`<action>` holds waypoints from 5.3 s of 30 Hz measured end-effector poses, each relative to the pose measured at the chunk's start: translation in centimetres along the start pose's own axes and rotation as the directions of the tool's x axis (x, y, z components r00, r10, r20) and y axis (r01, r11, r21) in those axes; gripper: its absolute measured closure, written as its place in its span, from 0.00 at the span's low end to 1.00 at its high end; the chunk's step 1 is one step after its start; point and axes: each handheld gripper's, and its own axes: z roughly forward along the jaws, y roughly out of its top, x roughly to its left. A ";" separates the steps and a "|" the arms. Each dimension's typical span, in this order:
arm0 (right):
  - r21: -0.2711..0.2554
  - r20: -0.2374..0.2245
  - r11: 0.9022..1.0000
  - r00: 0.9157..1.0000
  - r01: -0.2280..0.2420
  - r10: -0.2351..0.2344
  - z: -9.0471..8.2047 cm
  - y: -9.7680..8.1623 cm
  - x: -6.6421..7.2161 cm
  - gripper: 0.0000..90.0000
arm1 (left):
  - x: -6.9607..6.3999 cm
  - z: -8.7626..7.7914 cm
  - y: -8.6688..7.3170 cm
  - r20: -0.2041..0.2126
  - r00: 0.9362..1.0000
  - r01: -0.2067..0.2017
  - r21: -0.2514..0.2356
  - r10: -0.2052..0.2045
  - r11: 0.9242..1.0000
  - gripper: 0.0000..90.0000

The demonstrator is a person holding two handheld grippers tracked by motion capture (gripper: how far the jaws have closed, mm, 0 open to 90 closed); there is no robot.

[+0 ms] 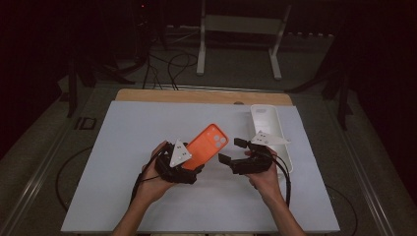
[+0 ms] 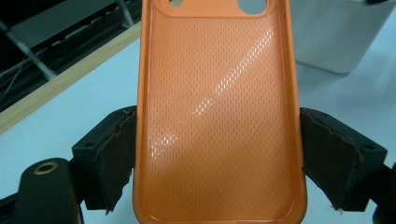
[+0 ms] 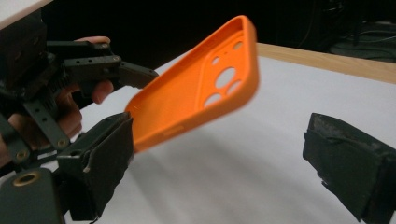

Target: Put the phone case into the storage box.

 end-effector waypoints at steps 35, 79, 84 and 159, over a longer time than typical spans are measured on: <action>0.099 -0.121 0.978 0.973 -0.185 0.196 1.9 0.8 0.8 0.77 | -2.0 0.5 0.9 0.043 0.998 -0.043 -0.029 0.045 0.999 0.18; 0.066 -0.026 0.985 0.986 -0.161 0.163 0.5 1.5 1.6 0.94 | -0.1 0.3 0.1 0.147 0.985 0.091 -0.002 -0.089 0.996 0.02; 0.056 -0.055 0.989 0.988 -0.138 0.141 -0.1 1.6 1.6 0.94 | 0.2 0.3 -0.2 0.196 0.975 0.105 0.000 -0.103 0.994 0.02; 0.136 -0.216 0.986 0.974 0.099 -0.068 -0.9 1.2 3.0 0.33 | -0.7 0.4 -0.7 0.428 0.904 0.026 -0.075 0.009 0.997 0.94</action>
